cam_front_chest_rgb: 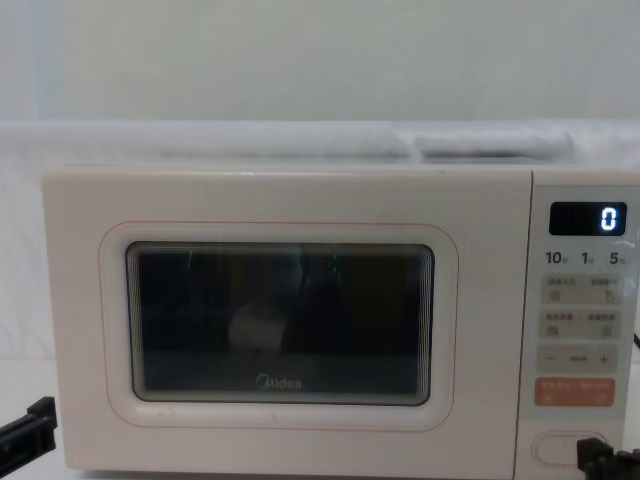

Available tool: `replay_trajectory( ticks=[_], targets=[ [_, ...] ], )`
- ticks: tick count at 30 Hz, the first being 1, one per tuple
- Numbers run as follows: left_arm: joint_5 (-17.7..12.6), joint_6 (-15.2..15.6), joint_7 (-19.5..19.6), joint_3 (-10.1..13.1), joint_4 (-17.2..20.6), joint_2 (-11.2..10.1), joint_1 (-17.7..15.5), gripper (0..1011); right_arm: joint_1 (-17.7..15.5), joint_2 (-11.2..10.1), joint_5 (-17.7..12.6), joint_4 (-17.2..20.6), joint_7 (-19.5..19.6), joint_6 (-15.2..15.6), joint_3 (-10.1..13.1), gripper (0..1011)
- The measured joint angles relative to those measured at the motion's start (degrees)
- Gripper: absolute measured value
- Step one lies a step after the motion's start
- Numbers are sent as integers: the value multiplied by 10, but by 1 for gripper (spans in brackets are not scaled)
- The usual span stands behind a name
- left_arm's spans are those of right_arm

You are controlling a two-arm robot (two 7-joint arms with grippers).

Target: Press the button to open the microwave door with one hand; close the microwave door with the other hand.

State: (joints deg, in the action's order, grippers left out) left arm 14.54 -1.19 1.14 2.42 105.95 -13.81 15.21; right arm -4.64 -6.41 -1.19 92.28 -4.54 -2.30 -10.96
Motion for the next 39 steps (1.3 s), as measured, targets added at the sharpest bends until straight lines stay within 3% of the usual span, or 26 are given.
replay_trajectory(
  ticks=[19,39],
  targets=[
    [0,0,0,0,0,0,0,1001,61,15,0,-81,-23,7,10,0],
    [0,0,0,0,0,0,0,1001,91,22,-3,-119,-25,2,14,0]
  ],
)
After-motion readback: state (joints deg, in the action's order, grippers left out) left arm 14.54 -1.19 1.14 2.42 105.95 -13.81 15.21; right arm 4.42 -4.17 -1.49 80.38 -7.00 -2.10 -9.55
